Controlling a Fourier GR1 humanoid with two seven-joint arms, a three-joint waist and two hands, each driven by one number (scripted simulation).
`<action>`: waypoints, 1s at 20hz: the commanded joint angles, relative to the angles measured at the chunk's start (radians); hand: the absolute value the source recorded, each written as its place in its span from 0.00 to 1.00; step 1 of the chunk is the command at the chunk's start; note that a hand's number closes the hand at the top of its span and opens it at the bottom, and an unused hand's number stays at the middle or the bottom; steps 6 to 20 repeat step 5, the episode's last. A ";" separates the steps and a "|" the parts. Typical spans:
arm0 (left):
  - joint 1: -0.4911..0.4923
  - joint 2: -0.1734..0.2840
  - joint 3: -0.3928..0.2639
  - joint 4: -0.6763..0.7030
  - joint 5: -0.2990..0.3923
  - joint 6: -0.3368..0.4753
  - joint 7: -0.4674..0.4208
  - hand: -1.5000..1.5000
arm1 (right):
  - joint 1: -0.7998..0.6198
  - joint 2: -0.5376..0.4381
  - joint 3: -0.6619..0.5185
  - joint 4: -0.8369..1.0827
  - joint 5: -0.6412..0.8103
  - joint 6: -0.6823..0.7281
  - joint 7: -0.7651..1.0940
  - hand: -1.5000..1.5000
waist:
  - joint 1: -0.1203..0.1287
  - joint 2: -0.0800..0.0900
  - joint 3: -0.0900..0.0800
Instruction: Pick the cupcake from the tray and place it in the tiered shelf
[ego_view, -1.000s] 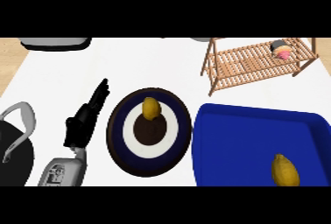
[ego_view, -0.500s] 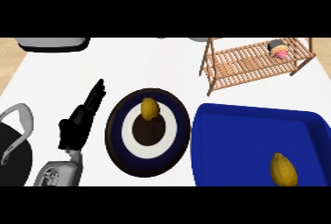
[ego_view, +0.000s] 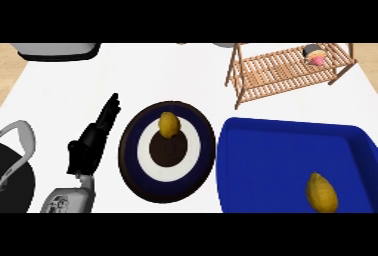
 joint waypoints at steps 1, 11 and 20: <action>-0.019 0.023 0.031 -0.010 0.034 -0.025 0.017 0.50 | 0.182 -0.101 -0.118 0.061 -0.082 0.185 -0.117 0.00 | -0.016 0.000 0.002; 0.000 -0.001 0.006 0.037 0.019 -0.022 -0.032 0.50 | 0.243 -0.189 -0.203 0.141 -0.153 0.275 -0.144 0.00 | 0.002 0.002 0.000; 0.000 -0.001 0.006 0.037 0.019 -0.022 -0.032 0.50 | 0.243 -0.189 -0.203 0.141 -0.153 0.275 -0.144 0.00 | 0.002 0.002 0.000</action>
